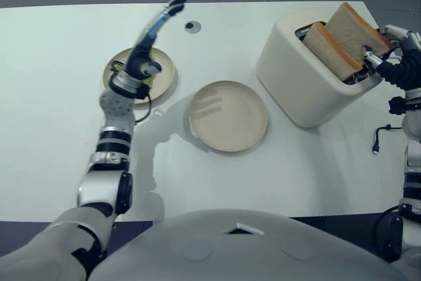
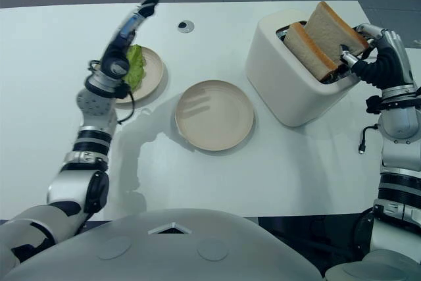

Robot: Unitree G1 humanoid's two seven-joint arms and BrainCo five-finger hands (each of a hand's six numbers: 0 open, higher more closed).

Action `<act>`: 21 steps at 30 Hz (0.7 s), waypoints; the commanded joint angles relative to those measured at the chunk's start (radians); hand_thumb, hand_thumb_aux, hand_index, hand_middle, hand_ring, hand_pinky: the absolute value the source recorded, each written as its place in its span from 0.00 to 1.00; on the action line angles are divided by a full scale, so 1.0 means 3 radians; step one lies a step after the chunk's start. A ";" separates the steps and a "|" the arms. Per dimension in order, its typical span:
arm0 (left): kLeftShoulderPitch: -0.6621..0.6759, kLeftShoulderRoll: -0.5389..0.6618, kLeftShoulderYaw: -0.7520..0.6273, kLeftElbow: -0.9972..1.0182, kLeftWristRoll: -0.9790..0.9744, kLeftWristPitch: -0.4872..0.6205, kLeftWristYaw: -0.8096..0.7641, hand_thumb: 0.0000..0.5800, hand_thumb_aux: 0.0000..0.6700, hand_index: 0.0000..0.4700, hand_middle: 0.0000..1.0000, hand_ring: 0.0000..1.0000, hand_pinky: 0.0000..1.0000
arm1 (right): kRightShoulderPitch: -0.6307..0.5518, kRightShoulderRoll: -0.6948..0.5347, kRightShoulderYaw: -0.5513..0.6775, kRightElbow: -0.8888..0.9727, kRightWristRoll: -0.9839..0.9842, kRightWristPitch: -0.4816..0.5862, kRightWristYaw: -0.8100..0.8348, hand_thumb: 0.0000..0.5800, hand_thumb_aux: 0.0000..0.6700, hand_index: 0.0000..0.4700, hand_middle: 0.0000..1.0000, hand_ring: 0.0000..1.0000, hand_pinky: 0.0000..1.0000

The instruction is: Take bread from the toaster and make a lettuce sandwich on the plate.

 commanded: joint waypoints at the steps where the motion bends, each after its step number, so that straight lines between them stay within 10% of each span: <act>1: -0.0033 0.0610 0.0001 0.0036 0.1300 0.0460 0.1128 0.00 0.00 0.00 0.00 0.00 0.00 | -0.0184 0.0050 -0.0111 -0.0072 0.0108 -0.0137 -0.0213 1.00 1.00 1.00 1.00 1.00 1.00; 5: -0.0083 0.1116 -0.0480 0.0205 0.2461 0.1407 0.2178 0.00 0.00 0.00 0.00 0.00 0.00 | -0.0272 0.0111 -0.0240 -0.0267 0.0380 -0.0297 -0.0330 1.00 1.00 1.00 1.00 1.00 1.00; 16: -0.0199 0.1115 -0.1426 0.1346 0.2354 0.1787 0.1528 0.04 0.02 0.02 0.00 0.00 0.00 | -0.0081 0.0386 0.0797 -0.1313 0.1782 -0.0454 0.0772 1.00 1.00 1.00 1.00 1.00 1.00; 19: -0.0215 0.1118 -0.1545 0.1364 0.2249 0.1739 0.1477 0.71 0.46 0.46 0.00 0.00 0.00 | -0.0001 0.0447 0.1190 -0.1231 0.1639 -0.0331 0.1109 1.00 1.00 1.00 1.00 1.00 1.00; 21: -0.0220 0.1128 -0.1612 0.1339 0.2184 0.1708 0.1473 0.89 0.67 0.67 0.00 0.00 0.00 | 0.0028 0.0488 0.1440 -0.1066 0.1425 -0.0214 0.1289 1.00 1.00 1.00 1.00 1.00 1.00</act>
